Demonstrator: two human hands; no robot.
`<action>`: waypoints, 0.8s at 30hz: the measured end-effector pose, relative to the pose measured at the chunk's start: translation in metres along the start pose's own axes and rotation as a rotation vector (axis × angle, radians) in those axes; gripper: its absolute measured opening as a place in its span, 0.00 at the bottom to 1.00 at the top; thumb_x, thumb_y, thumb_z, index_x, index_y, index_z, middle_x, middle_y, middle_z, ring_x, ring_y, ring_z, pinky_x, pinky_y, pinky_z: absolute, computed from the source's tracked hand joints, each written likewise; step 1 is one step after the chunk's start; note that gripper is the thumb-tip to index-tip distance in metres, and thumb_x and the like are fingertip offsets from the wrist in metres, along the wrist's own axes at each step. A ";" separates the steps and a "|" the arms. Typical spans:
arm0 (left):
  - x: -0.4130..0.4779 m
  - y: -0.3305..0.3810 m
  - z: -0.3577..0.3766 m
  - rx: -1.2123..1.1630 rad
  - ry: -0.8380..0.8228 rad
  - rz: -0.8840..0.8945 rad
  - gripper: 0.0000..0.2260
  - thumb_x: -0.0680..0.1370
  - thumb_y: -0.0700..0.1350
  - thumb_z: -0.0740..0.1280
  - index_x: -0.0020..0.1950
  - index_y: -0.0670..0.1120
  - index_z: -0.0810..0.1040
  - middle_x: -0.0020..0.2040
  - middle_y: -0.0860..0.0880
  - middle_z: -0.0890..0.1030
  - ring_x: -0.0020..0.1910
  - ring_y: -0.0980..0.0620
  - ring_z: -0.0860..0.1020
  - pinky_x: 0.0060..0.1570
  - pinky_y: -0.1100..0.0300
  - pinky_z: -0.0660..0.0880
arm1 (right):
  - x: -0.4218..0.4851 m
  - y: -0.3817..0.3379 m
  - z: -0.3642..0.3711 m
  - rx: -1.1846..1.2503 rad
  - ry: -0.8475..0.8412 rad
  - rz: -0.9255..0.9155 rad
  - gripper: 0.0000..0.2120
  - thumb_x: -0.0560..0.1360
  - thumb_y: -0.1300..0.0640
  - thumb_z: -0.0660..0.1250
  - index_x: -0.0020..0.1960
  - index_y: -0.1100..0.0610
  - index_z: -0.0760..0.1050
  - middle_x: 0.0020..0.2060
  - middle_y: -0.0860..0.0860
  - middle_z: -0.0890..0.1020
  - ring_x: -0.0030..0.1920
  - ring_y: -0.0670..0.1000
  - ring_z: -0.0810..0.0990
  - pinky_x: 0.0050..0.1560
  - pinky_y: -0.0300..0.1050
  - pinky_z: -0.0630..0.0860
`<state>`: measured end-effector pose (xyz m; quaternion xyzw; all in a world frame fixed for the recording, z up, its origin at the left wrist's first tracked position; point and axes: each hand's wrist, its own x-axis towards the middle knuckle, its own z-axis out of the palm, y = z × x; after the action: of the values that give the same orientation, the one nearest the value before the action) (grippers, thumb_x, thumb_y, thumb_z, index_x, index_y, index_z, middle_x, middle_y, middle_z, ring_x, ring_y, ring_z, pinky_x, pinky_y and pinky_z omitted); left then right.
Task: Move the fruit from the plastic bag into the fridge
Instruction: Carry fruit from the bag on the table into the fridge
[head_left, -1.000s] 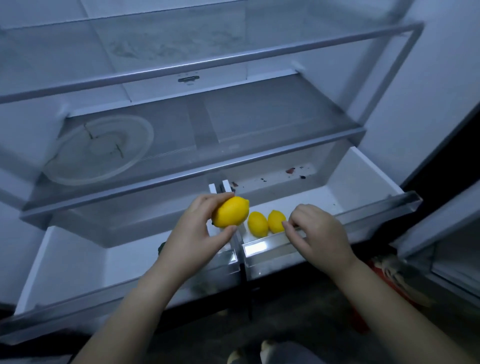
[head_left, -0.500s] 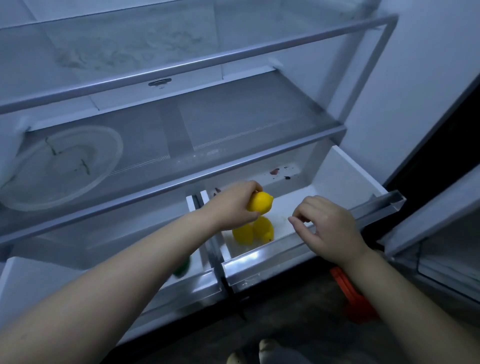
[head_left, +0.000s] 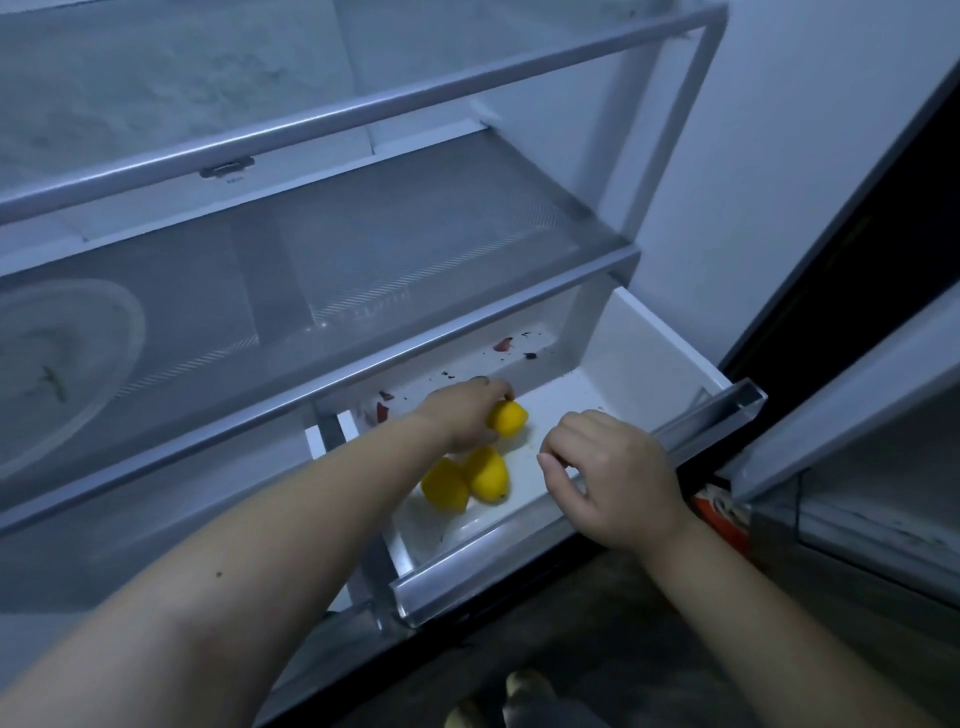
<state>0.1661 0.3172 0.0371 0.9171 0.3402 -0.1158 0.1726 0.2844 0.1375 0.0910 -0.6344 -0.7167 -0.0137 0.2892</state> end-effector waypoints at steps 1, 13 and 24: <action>0.000 -0.001 0.003 0.005 -0.001 0.006 0.22 0.74 0.51 0.68 0.66 0.55 0.65 0.60 0.49 0.73 0.53 0.47 0.74 0.43 0.55 0.71 | 0.000 0.000 0.000 -0.002 0.001 -0.001 0.13 0.76 0.52 0.57 0.36 0.56 0.73 0.32 0.50 0.74 0.35 0.50 0.71 0.30 0.47 0.67; 0.003 -0.002 0.013 0.048 -0.093 0.035 0.24 0.75 0.50 0.66 0.70 0.55 0.64 0.63 0.48 0.70 0.59 0.46 0.73 0.49 0.55 0.71 | -0.003 0.003 0.006 0.037 0.003 0.024 0.13 0.76 0.51 0.58 0.36 0.56 0.74 0.32 0.50 0.75 0.34 0.50 0.72 0.30 0.49 0.69; -0.033 0.014 -0.022 0.070 -0.010 0.056 0.25 0.77 0.54 0.63 0.73 0.55 0.61 0.69 0.51 0.67 0.64 0.48 0.71 0.55 0.53 0.72 | 0.001 0.000 -0.002 0.033 0.017 -0.017 0.12 0.75 0.51 0.59 0.37 0.54 0.74 0.33 0.47 0.76 0.35 0.48 0.72 0.31 0.40 0.66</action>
<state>0.1526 0.2970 0.0715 0.9310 0.3095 -0.1276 0.1455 0.2854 0.1378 0.0928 -0.6232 -0.7198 -0.0100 0.3056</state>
